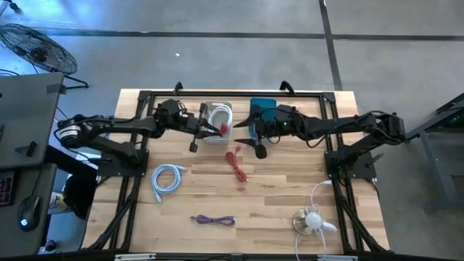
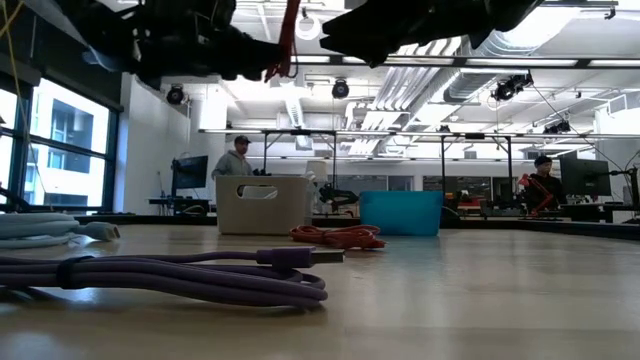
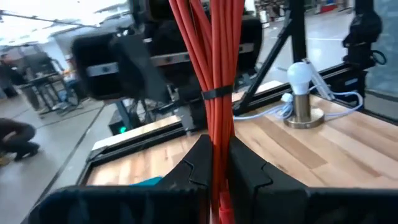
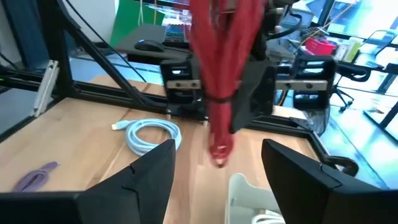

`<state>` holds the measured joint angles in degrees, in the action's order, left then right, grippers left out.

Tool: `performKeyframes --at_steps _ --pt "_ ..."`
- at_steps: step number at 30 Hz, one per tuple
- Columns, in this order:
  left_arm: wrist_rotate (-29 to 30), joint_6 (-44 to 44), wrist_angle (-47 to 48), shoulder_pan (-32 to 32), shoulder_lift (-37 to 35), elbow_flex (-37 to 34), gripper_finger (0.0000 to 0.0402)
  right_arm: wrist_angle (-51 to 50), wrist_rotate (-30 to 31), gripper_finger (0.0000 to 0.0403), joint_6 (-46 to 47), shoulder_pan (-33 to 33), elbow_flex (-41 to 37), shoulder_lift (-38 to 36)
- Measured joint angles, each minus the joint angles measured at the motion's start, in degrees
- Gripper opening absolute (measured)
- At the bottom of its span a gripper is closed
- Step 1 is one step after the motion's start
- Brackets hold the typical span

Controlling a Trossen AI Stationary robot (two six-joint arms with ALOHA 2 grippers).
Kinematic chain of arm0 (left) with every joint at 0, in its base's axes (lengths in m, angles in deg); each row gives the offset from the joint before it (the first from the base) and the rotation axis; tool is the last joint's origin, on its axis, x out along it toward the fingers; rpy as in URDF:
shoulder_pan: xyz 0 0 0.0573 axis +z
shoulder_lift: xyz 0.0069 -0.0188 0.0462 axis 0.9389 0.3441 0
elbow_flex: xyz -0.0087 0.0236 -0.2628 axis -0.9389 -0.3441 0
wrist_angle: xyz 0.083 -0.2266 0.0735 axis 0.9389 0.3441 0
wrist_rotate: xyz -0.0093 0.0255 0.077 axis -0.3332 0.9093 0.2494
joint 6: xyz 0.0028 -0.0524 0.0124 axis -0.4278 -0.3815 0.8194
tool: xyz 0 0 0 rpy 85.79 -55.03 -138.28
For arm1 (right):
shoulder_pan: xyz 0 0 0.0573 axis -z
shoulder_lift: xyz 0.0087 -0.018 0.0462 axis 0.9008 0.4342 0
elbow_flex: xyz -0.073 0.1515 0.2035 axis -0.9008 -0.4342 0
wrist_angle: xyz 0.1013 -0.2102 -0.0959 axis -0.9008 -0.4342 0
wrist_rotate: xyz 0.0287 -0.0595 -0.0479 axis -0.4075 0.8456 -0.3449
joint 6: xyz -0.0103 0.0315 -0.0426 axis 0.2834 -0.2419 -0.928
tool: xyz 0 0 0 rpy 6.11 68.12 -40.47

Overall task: Pick & Place USB Port
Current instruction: Put the top orange charger cable into the blue bin

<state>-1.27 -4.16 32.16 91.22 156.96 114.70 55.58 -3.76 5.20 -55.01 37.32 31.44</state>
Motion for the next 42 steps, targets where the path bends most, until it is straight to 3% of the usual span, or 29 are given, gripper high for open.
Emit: performKeyframes --at_steps 17,32,35,39,42 --pt "0.65 1.36 -0.31 -1.14 6.32 2.78 0.0021 2.89 -0.93 0.0232 -2.63 0.09 0.07 0.00" --pt "-1.72 1.34 -0.07 -1.14 10.36 5.55 0.0021 10.93 -2.93 0.0225 -4.01 0.11 0.07 4.73" --pt "-1.70 1.30 -0.31 -1.14 10.73 5.55 0.0021 11.46 -2.25 0.0180 -5.13 0.09 0.07 4.74" --pt "-1.54 1.22 -0.28 -1.12 10.74 5.54 0.0021 11.26 -3.11 0.0041 -6.68 0.26 0.07 4.74" --pt "-1.53 1.23 -0.15 -1.09 10.74 5.53 0.0021 11.28 -2.17 0.0033 -6.21 0.37 0.07 4.74"
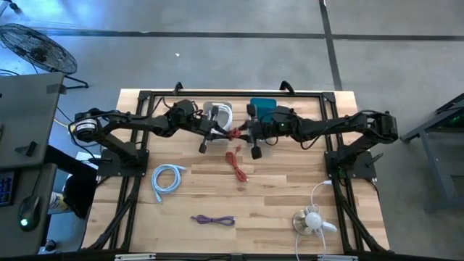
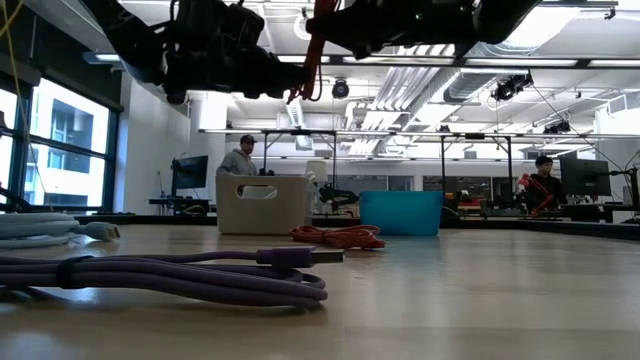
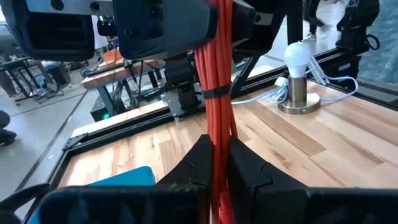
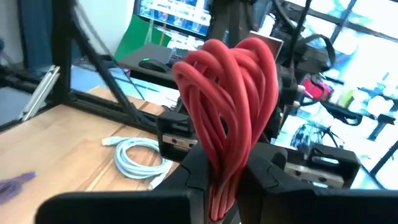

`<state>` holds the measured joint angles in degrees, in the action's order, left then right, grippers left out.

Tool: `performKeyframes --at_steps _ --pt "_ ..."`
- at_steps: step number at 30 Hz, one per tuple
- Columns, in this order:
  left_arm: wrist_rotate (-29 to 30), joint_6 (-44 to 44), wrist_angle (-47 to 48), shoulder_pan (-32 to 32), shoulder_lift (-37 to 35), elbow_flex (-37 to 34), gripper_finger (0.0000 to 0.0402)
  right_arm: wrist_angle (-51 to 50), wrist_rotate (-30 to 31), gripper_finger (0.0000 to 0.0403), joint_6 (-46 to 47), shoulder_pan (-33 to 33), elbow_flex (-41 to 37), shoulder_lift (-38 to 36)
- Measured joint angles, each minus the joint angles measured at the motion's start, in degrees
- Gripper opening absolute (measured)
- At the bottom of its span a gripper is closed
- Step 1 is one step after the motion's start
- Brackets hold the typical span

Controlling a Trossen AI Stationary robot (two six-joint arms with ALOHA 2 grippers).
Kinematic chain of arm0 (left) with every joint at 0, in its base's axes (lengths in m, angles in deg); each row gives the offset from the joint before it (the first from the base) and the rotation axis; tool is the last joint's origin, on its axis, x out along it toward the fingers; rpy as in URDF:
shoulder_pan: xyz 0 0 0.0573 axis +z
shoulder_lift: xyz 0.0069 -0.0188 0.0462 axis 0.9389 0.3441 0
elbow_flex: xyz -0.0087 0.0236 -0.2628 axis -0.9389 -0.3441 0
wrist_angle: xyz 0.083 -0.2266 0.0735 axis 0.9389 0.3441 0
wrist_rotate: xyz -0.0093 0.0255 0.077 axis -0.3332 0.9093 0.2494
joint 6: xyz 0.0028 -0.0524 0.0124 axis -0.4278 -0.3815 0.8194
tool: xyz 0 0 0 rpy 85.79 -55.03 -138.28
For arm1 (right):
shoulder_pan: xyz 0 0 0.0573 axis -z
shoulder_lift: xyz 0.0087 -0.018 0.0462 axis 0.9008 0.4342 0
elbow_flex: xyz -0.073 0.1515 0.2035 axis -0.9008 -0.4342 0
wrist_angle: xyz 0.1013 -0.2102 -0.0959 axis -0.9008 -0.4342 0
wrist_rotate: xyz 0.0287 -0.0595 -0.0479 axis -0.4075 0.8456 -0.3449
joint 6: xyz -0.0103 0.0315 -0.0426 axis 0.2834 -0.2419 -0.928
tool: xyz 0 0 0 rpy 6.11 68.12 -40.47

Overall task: Pick & Place USB Port
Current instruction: Put the top orange charger cable into the blue bin

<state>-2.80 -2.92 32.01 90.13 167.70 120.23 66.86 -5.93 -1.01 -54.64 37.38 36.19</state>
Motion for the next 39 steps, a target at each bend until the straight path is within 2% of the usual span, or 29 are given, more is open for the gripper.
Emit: performKeyframes --at_steps 5,11,14,21,25,27,31,39 --pt "0.00 0.02 0.05 0.00 0.00 0.00 0.0025 -0.21 0.51 0.0033 0.35 0.02 0.00 0.00" --pt "0.24 -0.87 0.08 0.00 0.00 -0.04 0.0087 -1.22 2.06 0.0033 0.37 0.07 0.00 -0.77" --pt "-0.02 -0.90 -0.07 0.00 -0.04 -0.04 0.0101 -3.20 2.93 0.0033 0.24 0.08 0.00 -2.54" --pt "-3.22 -0.96 -1.00 0.04 -1.45 0.02 0.0106 -11.22 11.46 0.0033 -0.01 0.24 -0.02 -8.81" --pt "-5.23 0.18 1.28 -0.11 -4.16 -0.11 0.0106 -16.85 17.72 0.0033 3.66 2.39 0.00 -13.04" --pt "-5.64 1.90 2.89 -0.05 -6.35 -0.10 0.0107 -20.60 19.34 0.0033 5.47 3.74 0.00 -15.01" --pt "-4.33 4.66 9.15 -0.02 -11.28 -0.09 0.0107 -26.08 18.71 0.0033 10.11 7.54 -0.02 -17.54" --pt "3.98 11.73 25.20 -0.04 -22.61 -0.09 0.0107 -34.32 16.86 0.0033 21.29 15.54 0.00 -16.22"
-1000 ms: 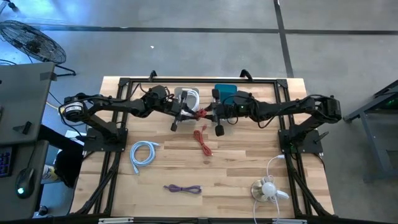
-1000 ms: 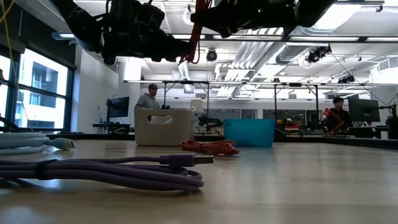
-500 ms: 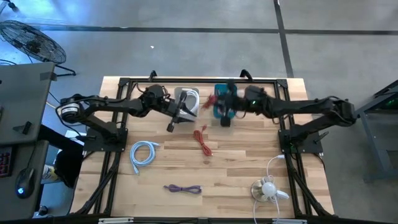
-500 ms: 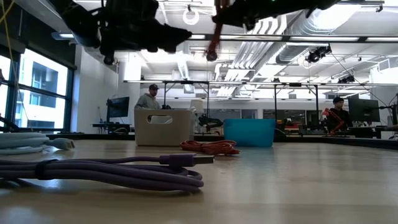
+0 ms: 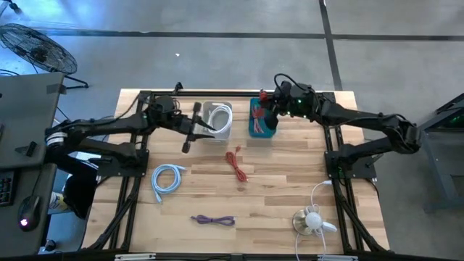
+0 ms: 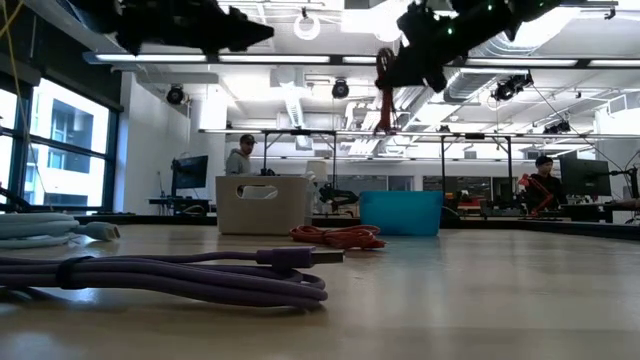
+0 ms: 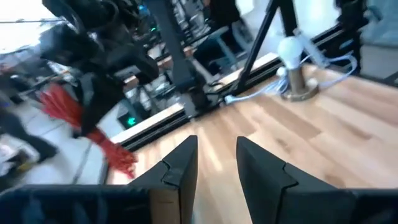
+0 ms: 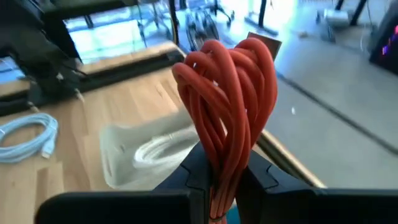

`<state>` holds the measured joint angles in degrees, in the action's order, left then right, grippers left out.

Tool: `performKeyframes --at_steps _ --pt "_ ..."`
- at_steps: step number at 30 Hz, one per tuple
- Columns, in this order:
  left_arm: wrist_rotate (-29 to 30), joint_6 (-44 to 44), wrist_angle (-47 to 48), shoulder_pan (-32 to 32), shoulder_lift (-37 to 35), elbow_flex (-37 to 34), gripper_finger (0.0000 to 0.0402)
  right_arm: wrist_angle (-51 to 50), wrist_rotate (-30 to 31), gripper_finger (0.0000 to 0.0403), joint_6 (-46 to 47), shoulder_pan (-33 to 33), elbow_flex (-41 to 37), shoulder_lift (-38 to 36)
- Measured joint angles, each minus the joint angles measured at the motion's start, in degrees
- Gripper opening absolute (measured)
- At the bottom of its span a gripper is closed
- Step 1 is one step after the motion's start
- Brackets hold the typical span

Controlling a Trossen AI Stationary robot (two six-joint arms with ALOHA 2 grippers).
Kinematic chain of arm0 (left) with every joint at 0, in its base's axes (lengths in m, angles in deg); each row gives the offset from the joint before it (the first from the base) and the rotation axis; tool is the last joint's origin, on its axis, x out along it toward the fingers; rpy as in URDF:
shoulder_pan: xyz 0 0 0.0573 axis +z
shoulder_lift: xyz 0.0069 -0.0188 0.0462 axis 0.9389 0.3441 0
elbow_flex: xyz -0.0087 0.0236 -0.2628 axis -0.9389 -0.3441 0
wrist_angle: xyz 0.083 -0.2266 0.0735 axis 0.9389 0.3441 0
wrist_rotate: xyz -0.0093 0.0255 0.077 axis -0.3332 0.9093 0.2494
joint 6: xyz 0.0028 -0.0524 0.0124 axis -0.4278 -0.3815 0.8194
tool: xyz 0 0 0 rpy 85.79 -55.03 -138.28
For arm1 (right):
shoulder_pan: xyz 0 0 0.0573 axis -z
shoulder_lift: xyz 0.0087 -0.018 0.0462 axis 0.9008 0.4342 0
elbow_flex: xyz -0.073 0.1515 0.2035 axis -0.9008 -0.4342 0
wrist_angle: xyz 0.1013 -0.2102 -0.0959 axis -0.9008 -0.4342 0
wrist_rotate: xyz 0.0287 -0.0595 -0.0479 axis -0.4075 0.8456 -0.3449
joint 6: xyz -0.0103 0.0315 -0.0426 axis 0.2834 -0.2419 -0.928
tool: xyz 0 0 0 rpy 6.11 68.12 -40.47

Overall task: Pick & Place USB Port
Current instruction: Put the top orange charger cable into the blue bin

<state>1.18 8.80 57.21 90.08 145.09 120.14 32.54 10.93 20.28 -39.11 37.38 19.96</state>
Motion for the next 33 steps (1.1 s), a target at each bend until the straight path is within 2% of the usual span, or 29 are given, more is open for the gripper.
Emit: performKeyframes --at_steps 5,12,24,26,33 --pt "4.17 2.80 7.27 0.00 -6.03 0.00 0.0107 -0.55 -2.27 0.0033 4.41 2.19 0.00 2.54" --pt "4.61 2.85 12.41 0.00 -11.42 0.00 0.0107 -3.00 -2.41 0.0033 10.85 4.03 0.00 6.37" --pt "5.68 2.81 17.47 0.00 -12.84 0.00 0.0107 -6.32 -2.42 0.0033 11.44 6.02 0.00 11.13" --pt "5.73 2.83 18.24 0.00 -12.84 0.00 0.0108 -6.43 -2.43 0.0049 11.02 6.02 0.00 11.13" --pt "5.73 3.86 18.36 0.00 -12.84 0.00 0.0108 -7.17 -4.89 0.0143 10.87 6.01 0.00 11.13"
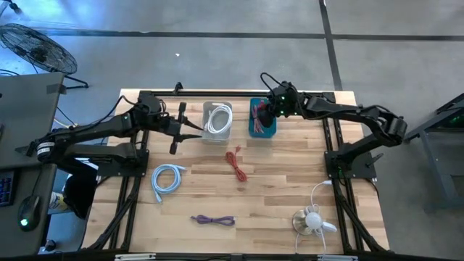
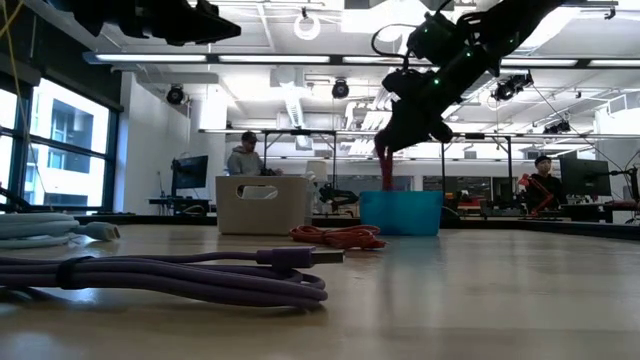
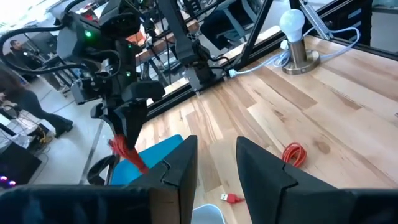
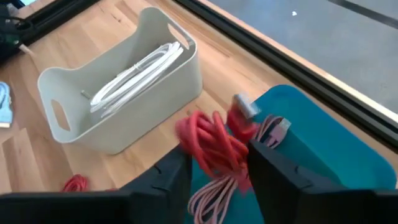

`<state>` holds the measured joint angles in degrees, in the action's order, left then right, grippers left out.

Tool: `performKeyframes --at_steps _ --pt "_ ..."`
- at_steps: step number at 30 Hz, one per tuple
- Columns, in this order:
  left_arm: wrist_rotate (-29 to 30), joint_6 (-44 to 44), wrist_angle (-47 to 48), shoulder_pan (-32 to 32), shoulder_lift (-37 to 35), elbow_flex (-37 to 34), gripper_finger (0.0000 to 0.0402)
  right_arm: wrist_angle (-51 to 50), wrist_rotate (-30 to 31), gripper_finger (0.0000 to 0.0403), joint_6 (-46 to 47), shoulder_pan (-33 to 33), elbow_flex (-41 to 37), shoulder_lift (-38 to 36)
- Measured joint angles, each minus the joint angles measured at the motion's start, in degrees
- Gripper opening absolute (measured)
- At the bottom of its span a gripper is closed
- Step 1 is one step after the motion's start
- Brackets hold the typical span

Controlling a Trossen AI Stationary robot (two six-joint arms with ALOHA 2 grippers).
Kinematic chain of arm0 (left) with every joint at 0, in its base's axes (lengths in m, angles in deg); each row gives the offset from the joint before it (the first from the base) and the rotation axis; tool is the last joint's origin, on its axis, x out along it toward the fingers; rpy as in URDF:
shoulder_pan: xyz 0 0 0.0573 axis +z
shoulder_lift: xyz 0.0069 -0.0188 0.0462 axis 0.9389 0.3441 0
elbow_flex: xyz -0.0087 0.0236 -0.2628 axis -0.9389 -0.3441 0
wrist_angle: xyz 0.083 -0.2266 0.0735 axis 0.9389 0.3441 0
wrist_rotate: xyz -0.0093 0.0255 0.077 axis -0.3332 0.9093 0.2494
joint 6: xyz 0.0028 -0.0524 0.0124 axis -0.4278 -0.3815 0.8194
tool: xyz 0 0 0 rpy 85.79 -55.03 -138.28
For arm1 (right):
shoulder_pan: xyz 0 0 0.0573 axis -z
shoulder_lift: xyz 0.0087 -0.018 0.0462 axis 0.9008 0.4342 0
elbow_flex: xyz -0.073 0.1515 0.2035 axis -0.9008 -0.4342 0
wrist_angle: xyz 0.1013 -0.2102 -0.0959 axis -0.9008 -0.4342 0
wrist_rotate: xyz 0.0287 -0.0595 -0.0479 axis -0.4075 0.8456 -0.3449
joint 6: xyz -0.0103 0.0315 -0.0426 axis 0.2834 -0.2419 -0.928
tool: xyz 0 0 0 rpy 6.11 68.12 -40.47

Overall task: Pick & Place USB Port
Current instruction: Put the top orange charger cable into the blue bin

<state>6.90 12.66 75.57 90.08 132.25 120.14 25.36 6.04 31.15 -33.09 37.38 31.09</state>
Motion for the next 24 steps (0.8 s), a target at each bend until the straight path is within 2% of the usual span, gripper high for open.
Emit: performKeyframes --at_steps 6,17,24 --pt "0.42 0.02 0.00 0.00 0.00 0.00 0.0108 -0.42 -0.86 0.0175 -0.35 -0.06 0.00 0.00" --pt "0.46 0.00 0.45 0.02 0.02 0.00 0.0108 -3.94 -0.97 0.0172 -0.61 -0.08 0.00 -0.02" --pt "0.59 0.00 0.46 0.02 0.02 0.00 0.0108 4.12 -5.73 0.0169 -4.69 -0.08 -0.02 -0.39"
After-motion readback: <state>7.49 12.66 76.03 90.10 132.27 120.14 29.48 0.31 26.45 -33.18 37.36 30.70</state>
